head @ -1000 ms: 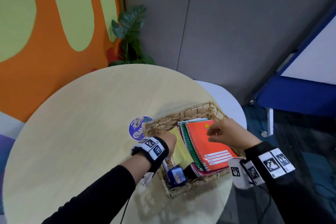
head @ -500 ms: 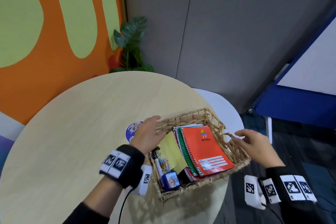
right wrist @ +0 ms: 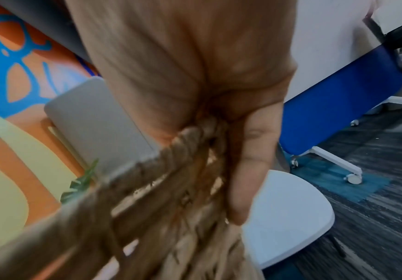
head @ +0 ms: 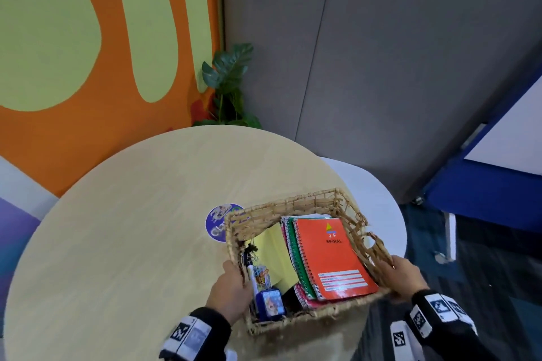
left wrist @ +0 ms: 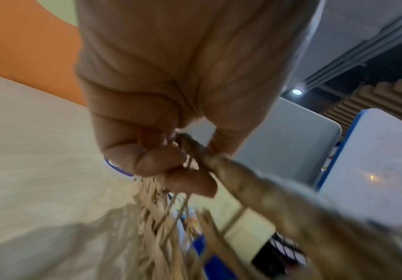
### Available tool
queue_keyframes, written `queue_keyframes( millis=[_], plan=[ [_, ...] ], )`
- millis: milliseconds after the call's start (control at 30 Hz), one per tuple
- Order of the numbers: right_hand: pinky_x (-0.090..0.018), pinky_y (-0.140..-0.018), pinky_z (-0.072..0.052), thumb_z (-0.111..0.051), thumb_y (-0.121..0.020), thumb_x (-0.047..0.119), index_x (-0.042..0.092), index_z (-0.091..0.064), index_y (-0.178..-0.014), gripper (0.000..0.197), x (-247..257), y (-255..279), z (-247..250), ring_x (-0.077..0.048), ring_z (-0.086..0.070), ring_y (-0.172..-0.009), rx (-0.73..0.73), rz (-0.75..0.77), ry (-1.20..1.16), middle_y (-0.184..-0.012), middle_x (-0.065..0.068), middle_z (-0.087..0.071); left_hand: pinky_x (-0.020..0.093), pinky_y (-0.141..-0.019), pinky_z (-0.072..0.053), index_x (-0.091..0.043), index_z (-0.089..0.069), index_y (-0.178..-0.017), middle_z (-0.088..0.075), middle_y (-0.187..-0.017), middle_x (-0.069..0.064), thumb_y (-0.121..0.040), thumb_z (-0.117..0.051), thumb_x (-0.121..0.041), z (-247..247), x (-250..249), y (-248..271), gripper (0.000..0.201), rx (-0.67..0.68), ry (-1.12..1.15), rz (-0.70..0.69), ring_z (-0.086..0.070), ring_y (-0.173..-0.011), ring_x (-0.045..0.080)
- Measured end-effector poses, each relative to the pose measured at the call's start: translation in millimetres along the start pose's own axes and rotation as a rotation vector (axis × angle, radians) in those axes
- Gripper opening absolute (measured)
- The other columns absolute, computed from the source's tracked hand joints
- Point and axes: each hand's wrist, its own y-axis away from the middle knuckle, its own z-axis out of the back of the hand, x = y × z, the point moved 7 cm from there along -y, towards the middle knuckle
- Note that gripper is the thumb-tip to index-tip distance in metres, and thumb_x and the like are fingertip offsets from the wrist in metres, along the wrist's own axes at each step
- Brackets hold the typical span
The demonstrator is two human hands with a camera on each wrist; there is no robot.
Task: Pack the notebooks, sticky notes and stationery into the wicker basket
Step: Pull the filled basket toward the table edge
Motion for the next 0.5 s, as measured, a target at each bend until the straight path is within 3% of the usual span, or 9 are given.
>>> queue_keyframes(
  millis=[67,133,233,300,400,500],
  plan=[
    [-0.038,-0.078,-0.05,-0.053,-0.093,0.031,0.005,-0.063,-0.09,0.028,4.0,3.4,1.8,-0.036,-0.063,-0.091,-0.039,0.057,-0.04,-0.099,-0.021,-0.069,0.023,-0.042,-0.029,-0.008,-0.034,-0.099,-0.056,-0.073,0.003,-0.098,-0.034,-0.019,2.2,-2.8,5.5,0.011,-0.074,0.032,-0.006,-0.055,-0.064,0.025],
    [-0.039,-0.074,-0.046,-0.055,-0.093,0.025,0.01,-0.056,-0.073,0.025,10.6,10.1,8.9,-0.036,-0.061,-0.085,-0.066,0.098,-0.068,-0.087,-0.02,-0.067,0.024,-0.043,-0.028,-0.01,-0.034,-0.097,-0.057,-0.073,0.002,-0.098,-0.033,-0.018,12.5,-5.3,8.6,0.008,-0.121,0.025,-0.017,-0.057,-0.066,0.027],
    [-0.037,-0.072,-0.04,-0.058,-0.091,0.02,0.014,-0.047,-0.06,0.034,25.6,17.6,18.0,-0.036,-0.057,-0.082,-0.085,0.125,-0.104,-0.076,-0.018,-0.057,0.031,-0.061,-0.033,-0.015,-0.03,-0.095,-0.067,-0.096,0.012,-0.098,-0.035,-0.023,38.3,-1.4,11.1,0.009,-0.19,0.022,-0.011,-0.064,-0.092,0.036],
    [-0.037,-0.075,-0.041,-0.06,-0.089,0.019,0.006,-0.056,-0.065,0.028,43.7,19.7,19.9,-0.037,-0.057,-0.086,-0.077,0.145,-0.141,-0.082,-0.023,-0.06,0.031,-0.064,-0.033,-0.018,-0.03,-0.095,-0.068,-0.1,0.014,-0.098,-0.036,-0.025,64.7,4.8,14.1,0.009,-0.246,0.029,-0.001,-0.064,-0.097,0.037],
    [-0.035,-0.072,-0.04,-0.061,-0.088,0.018,-0.004,-0.065,-0.084,0.023,90.3,23.5,22.3,-0.039,-0.057,-0.09,-0.084,0.228,-0.174,-0.093,-0.027,-0.065,0.03,-0.063,-0.034,-0.022,-0.031,-0.097,-0.062,-0.082,0.005,-0.097,-0.041,-0.025,113.2,16.3,25.2,0.01,-0.35,0.063,-0.015,-0.064,-0.088,0.033],
    [-0.036,-0.065,-0.038,-0.059,-0.089,0.016,-0.003,-0.06,-0.078,0.022,156.1,34.2,23.9,-0.039,-0.055,-0.08,-0.08,0.349,-0.228,-0.078,-0.026,-0.061,0.031,-0.06,-0.031,-0.021,-0.038,-0.097,-0.05,-0.066,-0.005,-0.096,-0.047,-0.026,165.8,35.5,41.2,0.011,-0.502,0.11,0.006,-0.063,-0.084,0.032]
  ],
)
